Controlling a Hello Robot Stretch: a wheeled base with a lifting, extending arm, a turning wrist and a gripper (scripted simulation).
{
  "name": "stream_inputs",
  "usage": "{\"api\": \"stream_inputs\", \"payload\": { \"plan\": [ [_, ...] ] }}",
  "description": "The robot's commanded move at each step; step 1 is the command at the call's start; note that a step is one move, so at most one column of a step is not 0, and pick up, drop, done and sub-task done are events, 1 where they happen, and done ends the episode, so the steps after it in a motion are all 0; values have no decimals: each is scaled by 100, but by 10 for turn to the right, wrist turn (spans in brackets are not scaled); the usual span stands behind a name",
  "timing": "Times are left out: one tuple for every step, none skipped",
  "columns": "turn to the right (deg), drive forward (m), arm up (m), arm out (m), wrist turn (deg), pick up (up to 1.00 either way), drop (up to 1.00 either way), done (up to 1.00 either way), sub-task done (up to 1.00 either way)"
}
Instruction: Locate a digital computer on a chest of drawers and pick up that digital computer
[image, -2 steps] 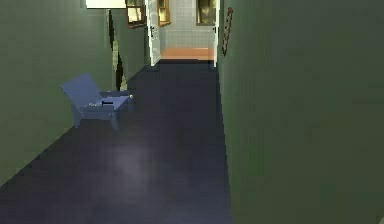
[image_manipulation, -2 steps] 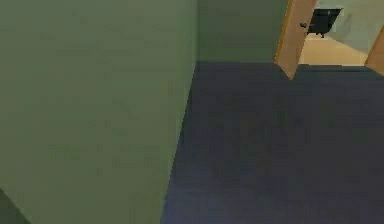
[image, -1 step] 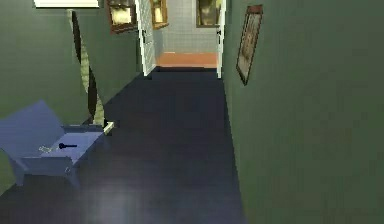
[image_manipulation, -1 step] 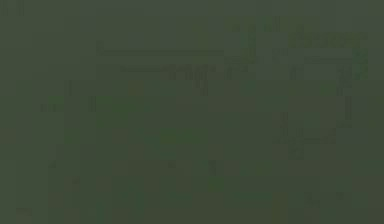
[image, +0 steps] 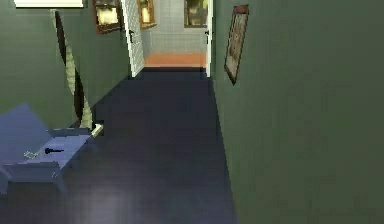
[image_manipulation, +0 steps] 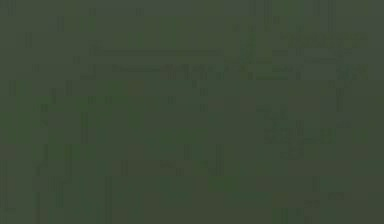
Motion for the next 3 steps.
{"api": "stream_inputs", "payload": {
  "plan": [
    [0,100,0,0,0,0,0,0,0],
    [0,100,0,0,0,0,0,0,0],
    [0,100,0,0,0,0,0,0,0]
  ]
}}
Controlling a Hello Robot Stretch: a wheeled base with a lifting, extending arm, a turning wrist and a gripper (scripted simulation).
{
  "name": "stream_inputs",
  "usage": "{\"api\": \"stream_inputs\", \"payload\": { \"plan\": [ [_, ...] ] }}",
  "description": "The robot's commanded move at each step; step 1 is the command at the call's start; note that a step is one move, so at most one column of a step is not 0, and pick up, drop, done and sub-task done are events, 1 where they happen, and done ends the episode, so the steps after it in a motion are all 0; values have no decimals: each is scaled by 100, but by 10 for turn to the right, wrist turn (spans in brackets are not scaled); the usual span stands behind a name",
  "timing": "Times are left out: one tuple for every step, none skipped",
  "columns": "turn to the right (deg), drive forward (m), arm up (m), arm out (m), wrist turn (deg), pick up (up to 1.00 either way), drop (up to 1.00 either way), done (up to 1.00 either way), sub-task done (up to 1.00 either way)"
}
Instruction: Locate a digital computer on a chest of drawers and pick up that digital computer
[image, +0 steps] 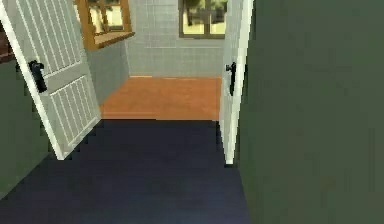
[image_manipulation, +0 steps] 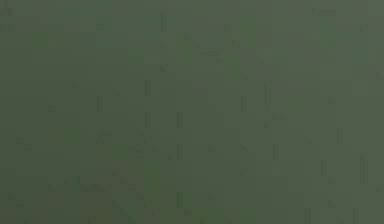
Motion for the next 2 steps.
{"api": "stream_inputs", "payload": {
  "plan": [
    [0,100,0,0,0,0,0,0,0],
    [0,60,0,0,0,0,0,0,0]
  ]
}}
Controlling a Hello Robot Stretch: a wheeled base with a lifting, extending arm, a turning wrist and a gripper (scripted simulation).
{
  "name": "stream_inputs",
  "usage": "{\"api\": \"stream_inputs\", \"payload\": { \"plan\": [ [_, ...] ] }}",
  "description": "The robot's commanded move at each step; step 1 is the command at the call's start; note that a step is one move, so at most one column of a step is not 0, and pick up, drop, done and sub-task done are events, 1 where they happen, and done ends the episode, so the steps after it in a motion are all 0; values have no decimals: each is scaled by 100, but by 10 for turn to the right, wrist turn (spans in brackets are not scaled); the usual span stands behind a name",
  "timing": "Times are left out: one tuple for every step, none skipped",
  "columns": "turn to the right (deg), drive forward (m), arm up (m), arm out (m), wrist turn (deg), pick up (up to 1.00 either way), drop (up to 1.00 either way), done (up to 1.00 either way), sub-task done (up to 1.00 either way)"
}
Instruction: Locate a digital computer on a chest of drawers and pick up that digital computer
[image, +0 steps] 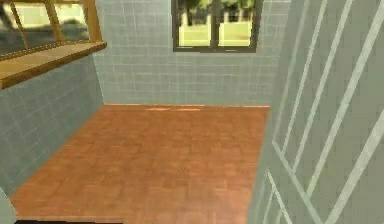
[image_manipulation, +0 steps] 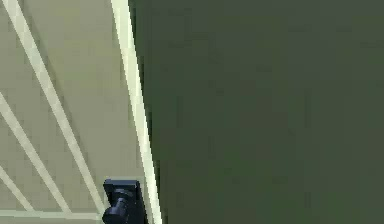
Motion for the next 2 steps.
{"api": "stream_inputs", "payload": {
  "plan": [
    [-90,0,0,0,0,0,0,0,0],
    [0,100,0,0,0,0,0,0,0]
  ]
}}
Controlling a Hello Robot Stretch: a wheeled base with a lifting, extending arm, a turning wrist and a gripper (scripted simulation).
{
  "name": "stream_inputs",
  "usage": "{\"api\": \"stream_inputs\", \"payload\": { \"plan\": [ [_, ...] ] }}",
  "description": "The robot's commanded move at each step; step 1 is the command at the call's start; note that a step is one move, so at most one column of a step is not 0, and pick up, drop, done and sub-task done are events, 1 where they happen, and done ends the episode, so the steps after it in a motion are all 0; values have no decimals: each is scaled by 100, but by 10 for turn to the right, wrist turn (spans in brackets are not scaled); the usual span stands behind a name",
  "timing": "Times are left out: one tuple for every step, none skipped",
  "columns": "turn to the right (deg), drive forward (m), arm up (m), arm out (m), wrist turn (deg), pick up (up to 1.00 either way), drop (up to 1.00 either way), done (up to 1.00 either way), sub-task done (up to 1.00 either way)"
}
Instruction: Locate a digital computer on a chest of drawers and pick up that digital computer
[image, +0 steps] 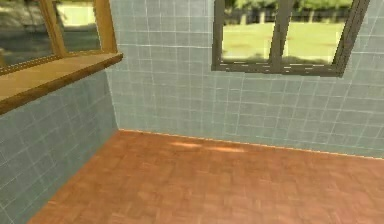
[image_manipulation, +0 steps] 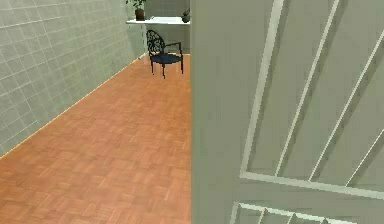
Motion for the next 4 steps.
{"api": "stream_inputs", "payload": {
  "plan": [
    [-30,0,0,0,0,0,0,0,0],
    [0,25,0,0,0,0,0,0,0],
    [450,0,0,0,0,0,0,0,0],
    [90,0,0,0,0,0,0,0,0]
  ]
}}
